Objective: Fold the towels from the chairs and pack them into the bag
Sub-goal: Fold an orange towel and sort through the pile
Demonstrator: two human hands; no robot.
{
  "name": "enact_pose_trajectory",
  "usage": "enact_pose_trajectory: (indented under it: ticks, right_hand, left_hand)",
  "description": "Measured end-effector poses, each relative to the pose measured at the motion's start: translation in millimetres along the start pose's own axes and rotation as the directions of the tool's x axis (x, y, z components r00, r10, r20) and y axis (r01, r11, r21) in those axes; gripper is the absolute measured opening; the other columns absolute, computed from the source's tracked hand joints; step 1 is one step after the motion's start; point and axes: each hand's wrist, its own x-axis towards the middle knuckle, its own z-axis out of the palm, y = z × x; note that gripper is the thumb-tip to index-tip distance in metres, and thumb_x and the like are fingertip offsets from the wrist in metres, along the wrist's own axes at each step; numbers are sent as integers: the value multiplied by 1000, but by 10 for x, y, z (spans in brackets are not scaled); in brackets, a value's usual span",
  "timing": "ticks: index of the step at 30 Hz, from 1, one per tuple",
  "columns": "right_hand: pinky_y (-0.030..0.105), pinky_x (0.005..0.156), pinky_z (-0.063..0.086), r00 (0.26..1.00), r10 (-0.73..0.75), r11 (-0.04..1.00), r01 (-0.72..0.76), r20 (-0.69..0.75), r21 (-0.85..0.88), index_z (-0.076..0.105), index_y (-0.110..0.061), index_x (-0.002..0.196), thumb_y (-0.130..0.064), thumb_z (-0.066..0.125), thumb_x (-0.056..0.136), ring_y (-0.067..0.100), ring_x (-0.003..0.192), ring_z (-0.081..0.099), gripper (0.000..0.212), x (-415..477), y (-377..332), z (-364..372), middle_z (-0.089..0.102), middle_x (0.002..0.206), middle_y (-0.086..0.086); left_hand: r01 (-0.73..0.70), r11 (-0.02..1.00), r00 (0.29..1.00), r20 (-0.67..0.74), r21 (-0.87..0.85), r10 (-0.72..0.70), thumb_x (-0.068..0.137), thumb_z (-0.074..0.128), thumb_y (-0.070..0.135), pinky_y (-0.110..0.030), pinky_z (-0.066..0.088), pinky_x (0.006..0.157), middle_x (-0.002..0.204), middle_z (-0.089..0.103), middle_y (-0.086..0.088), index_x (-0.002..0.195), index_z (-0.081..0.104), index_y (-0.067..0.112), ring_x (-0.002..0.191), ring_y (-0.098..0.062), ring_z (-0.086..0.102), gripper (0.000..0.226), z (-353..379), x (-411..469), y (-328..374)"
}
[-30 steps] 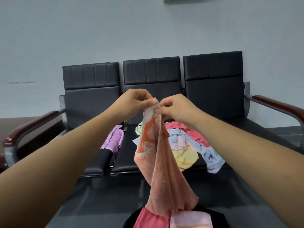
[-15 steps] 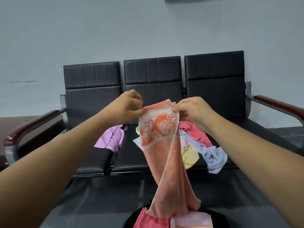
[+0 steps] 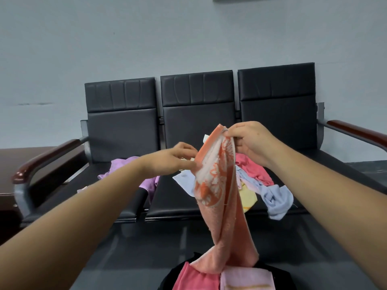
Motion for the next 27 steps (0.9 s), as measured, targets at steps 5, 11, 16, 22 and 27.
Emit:
enact_pose_trajectory:
  ticks: [5,11,16,22,27]
  right_hand:
    - [43,87,62,999,2,999,-3,-49,-36,71,8,97,-9,65,96,30,91,76,18,13,50,-31,76,96,21]
    - [41,82,63,993,14,999,-19,-116,-42,70,10,89,-1,64,93,35,89,74,13,26,90,-204,75,97,25]
    - [32,86,60,989,-144,990,144,20,-9,75,5,104,-25,67,97,26,94,72,31,28,-116,-36,76,104,18]
    - [39,85,59,976,-156,944,192,150,-268,81,-12,91,-20,82,84,16,88,73,11,-19,61,169,78,93,9]
    - [23,69,54,962,-109,828,227,250,-513,77,-12,91,-14,77,88,0,76,68,4,4,271,99,76,86,-4]
  left_hand:
    - [50,998,998,42,-38,-49,84,75,43,-38,46,111,130,60,4,104,80,25,120,-7,59,27,113,-11,-38]
    - [-11,996,909,-413,87,46,92,69,43,-36,56,82,78,72,-9,85,71,3,74,-15,61,40,-233,34,-60]
    - [-166,980,867,-456,113,200,97,63,37,-33,50,71,70,58,-2,78,57,-2,67,-12,51,44,-427,91,273]
    - [-134,984,915,-365,121,169,80,63,57,-36,36,71,71,50,-6,80,55,-3,70,-19,43,60,-383,42,273]
    - [-47,981,937,-332,188,108,94,70,34,-17,38,57,58,53,8,77,65,5,53,-4,44,35,-366,-55,129]
